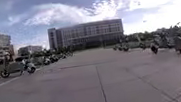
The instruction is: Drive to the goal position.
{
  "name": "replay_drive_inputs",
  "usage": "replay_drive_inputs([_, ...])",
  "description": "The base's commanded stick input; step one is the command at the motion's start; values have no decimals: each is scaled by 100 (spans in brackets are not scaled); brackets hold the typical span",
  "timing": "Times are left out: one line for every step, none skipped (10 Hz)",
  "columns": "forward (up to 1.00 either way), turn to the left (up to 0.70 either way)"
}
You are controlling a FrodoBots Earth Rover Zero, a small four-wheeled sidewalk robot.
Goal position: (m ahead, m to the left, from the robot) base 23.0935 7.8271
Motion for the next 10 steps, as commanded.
replay_drive_inputs([70, 0])
replay_drive_inputs([70, 0])
replay_drive_inputs([70, 0])
replay_drive_inputs([70, 0])
replay_drive_inputs([70, 0])
replay_drive_inputs([70, 0])
replay_drive_inputs([70, 0])
replay_drive_inputs([70, 0])
replay_drive_inputs([70, 0])
replay_drive_inputs([70, 0])
